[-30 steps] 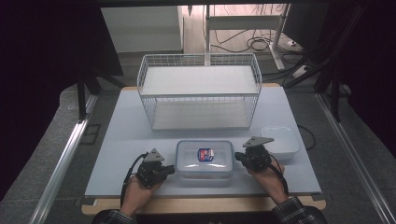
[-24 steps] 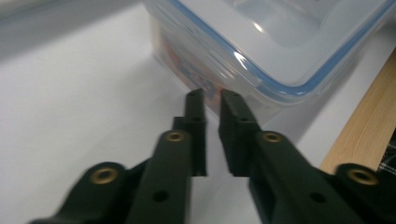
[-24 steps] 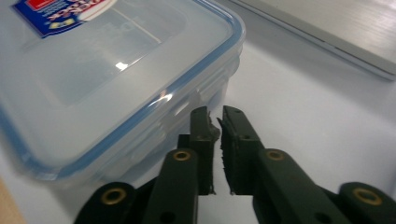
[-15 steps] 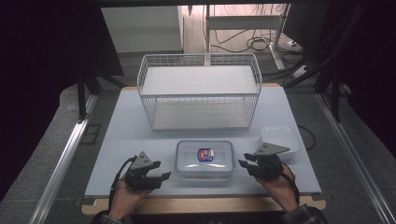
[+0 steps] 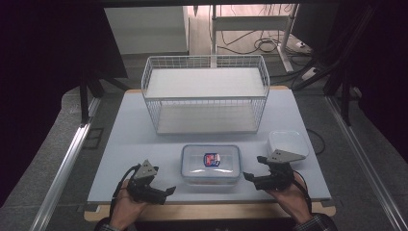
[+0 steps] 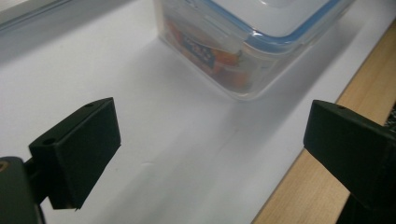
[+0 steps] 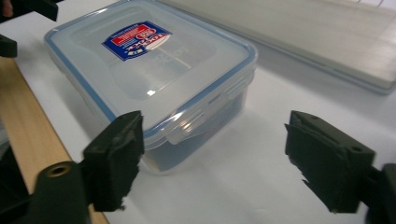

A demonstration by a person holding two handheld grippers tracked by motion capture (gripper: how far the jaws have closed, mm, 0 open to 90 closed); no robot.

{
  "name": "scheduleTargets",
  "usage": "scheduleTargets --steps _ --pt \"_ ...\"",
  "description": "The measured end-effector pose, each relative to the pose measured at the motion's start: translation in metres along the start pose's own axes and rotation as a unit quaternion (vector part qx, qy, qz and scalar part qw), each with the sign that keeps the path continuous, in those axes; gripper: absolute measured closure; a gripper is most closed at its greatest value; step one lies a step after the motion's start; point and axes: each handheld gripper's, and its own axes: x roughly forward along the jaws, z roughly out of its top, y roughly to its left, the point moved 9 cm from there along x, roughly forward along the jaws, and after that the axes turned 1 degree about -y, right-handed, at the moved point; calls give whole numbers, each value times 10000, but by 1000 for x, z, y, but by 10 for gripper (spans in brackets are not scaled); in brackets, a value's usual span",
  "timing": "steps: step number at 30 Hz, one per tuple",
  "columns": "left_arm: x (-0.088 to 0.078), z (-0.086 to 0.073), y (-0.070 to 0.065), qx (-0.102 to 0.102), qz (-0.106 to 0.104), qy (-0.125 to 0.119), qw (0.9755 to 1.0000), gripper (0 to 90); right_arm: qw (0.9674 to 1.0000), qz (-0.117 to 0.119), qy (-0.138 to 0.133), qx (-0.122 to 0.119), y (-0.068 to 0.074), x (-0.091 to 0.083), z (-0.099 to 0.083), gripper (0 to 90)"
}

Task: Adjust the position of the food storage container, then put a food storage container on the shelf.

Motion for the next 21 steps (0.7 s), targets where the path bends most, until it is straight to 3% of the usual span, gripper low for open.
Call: scheduleTargets --steps 6,13,17,21 --pt "4 3 0 266 -99 -245 9993 46 10000 4 21 -65 0 3 0 96" --pt "5 8 2 315 -20 -499 9983 24 9998 -55 44 -167 -1 5 1 72" --pt "5 7 5 305 97 -371 9988 41 9998 -93 -41 -169 -1 5 5 61" --pt "5 8 9 173 135 -247 9995 47 9998 -115 -40 -166 -1 6 7 52"
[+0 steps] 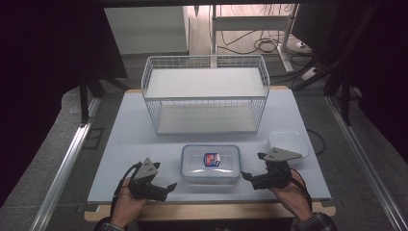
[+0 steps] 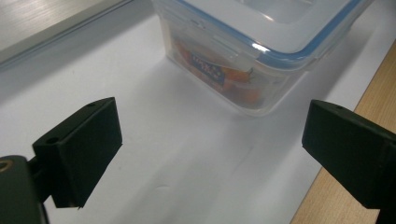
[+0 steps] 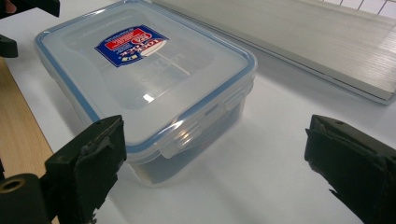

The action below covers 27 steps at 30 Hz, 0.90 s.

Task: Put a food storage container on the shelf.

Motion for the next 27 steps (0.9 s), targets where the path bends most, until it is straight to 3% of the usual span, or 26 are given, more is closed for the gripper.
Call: scheduleTargets --steps 7,10,12,15,16,18,20,24,27 --pt "2 8 3 -46 42 145 9999 24 9992 -83 100 -374 6 1 9 11" --pt "0 21 4 -85 106 12 9999 24 9992 17 141 -386 10 1 15 16" --pt "-1 24 5 -110 122 -34 9999 29 9991 68 252 -330 11 2 16 31" --pt "0 33 7 -310 -73 -188 9993 52 9991 235 311 -189 13 4 17 45" --pt "3 37 9 -260 -9 -151 9995 69 9981 398 467 -32 13 7 17 52" --pt "4 40 11 -194 14 -129 9997 79 9976 447 536 34 14 9 17 63" --pt "9 46 12 -254 -68 -127 9996 99 9959 493 735 172 13 16 15 98" --pt "24 54 14 -247 -179 36 9995 110 9956 522 766 120 12 23 16 108" --pt "36 54 11 -290 -308 161 9990 109 9942 657 822 211 12 31 17 110"
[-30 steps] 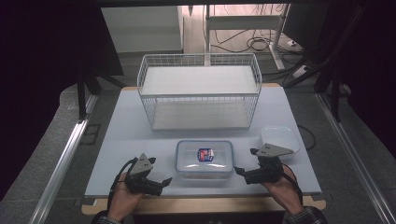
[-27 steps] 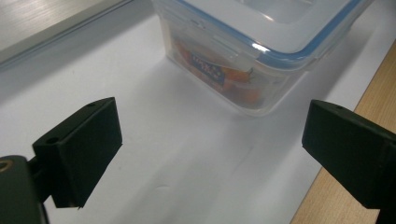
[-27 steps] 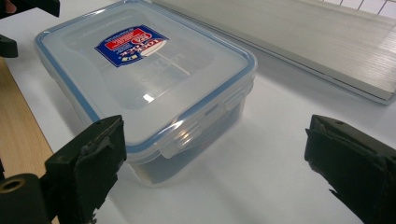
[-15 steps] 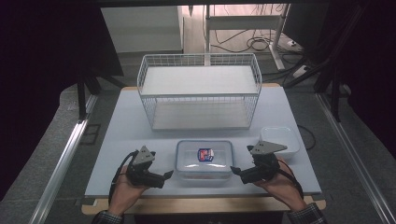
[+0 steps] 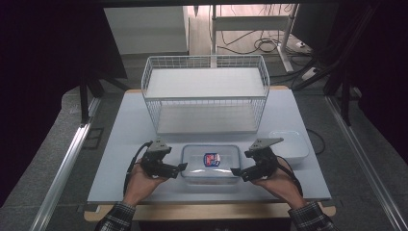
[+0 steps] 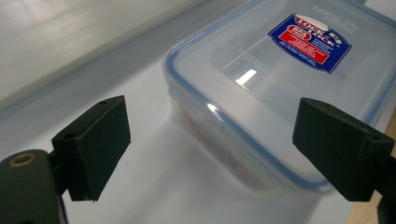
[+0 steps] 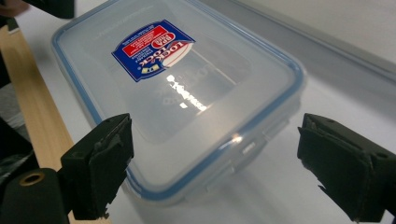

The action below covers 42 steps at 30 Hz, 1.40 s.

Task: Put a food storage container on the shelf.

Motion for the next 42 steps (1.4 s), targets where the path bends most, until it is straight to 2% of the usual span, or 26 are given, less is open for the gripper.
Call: scheduleTargets --steps 2,3,5,6,7,8,10,12,14,15,16,17,18,20,21,23,25,26,29,30,31,34,36,38,39,42 --pt "4 0 -3 -46 -83 11 10000 93 9999 65 115 50 -1 6 -1 115" --pt "5 0 -2 -122 -155 39 9998 93 9995 158 209 184 -1 11 -3 82" --pt "6 -1 -2 -180 -242 50 9995 93 9993 176 221 235 -2 12 -3 80" --pt "10 -4 -8 -355 -671 164 9970 67 9989 219 243 322 -4 13 -3 77" --pt "10 -4 -8 -355 -671 164 9970 61 9989 219 243 322 -4 13 -3 77" --pt "14 -5 -13 -367 -874 176 9953 51 9978 324 298 487 -5 15 -4 63" --pt "15 -5 -15 -385 -969 211 9943 43 9972 375 309 565 -6 16 -5 60" --pt "18 -5 -16 -495 -1079 300 9925 36 9950 561 351 753 -6 18 -7 61" --pt "19 -6 -15 -583 -1190 252 9909 37 9922 741 400 920 -6 21 -9 51" --pt "23 -9 -16 -738 -1477 282 9859 32 9908 822 437 979 -5 21 -10 56" --pt "23 -9 -16 -738 -1477 282 9859 10 9908 822 437 979 -5 21 -10 56" --pt "28 -12 -18 -953 -1730 307 9798 0 9875 994 525 1101 -3 24 -12 32" --pt "28 -12 -18 -953 -1730 307 9798 0 9874 994 536 1111 -2 26 -13 23" --pt "23 -11 -19 -825 -1589 328 9833 17 9883 965 518 1062 -1 25 -12 34" --pt "21 -11 -20 -779 -1548 389 9841 34 9887 932 527 1047 -1 24 -12 46" --pt "19 -11 -20 -767 -1522 397 9846 75 9893 887 501 1042 -1 21 -11 89" --pt "13 -12 -18 -941 -1593 354 9821 137 9894 859 472 1071 -1 17 -11 137" --pt "13 -12 -18 -941 -1593 354 9821 160 9894 859 472 1071 -1 17 -11 137" --pt "9 -16 -19 -1179 -1731 356 9772 207 9832 1025 476 1431 0 12 -15 208" --pt "8 -18 -20 -1225 -1780 367 9757 207 9832 1025 476 1431 0 12 -15 208" --pt "5 -21 -22 -1219 -1822 323 9752 236 9816 1088 451 1504 1 9 -17 243" --pt "2 -22 -23 -1208 -1801 290 9758 261 9813 1125 456 1497 1 6 -18 272" --pt "-2 -22 -23 -1253 -1789 255 9755 334 9801 1152 405 1564 3 0 -19 345" --pt "-5 -23 -24 -1216 -1793 188 9761 348 9790 1168 370 1631 2 -2 -19 377" --pt "-6 -23 -24 -1254 -1792 168 9756 365 9774 1186 326 1719 2 -3 -19 399" --pt "-8 -23 -23 -1506 -1823 93 9716 415 9740 1208 282 1896 1 -5 -18 431"
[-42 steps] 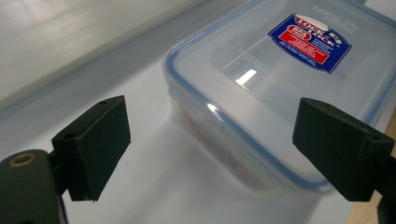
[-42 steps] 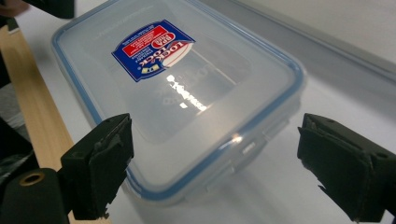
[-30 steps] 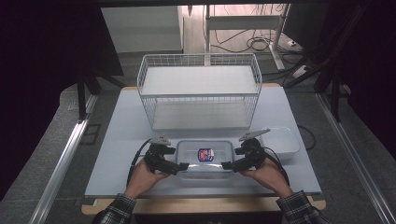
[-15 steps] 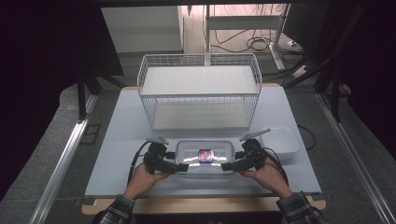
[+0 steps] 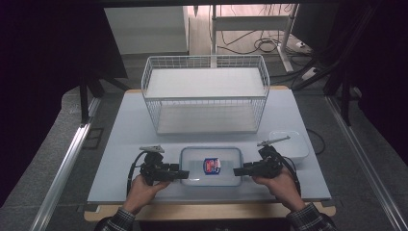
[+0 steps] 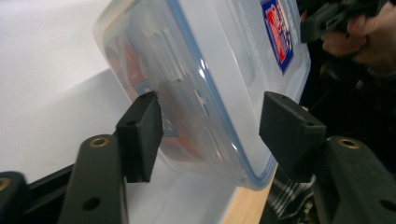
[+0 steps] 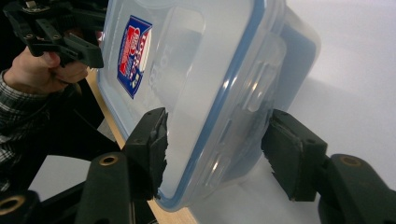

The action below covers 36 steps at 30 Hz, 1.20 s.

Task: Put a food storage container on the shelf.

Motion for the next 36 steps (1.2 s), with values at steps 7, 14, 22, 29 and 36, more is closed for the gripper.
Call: scheduleTargets --steps 7,14,22,29,36 --pt "-4 5 -2 -70 256 -228 9994 481 9997 -76 -207 85 2 -4 3 495" --pt "-6 7 -1 -50 356 -399 9986 509 9987 -205 -450 -87 5 -3 5 496" --pt "-14 18 -8 305 486 -685 9960 508 9950 -276 -836 -475 12 -11 16 496" --pt "-22 30 -13 572 602 -793 9934 508 9909 -324 -1042 -787 19 -19 30 497" --pt "-32 44 -19 843 744 -863 9899 508 9875 -350 -1158 -1015 26 -25 42 496"
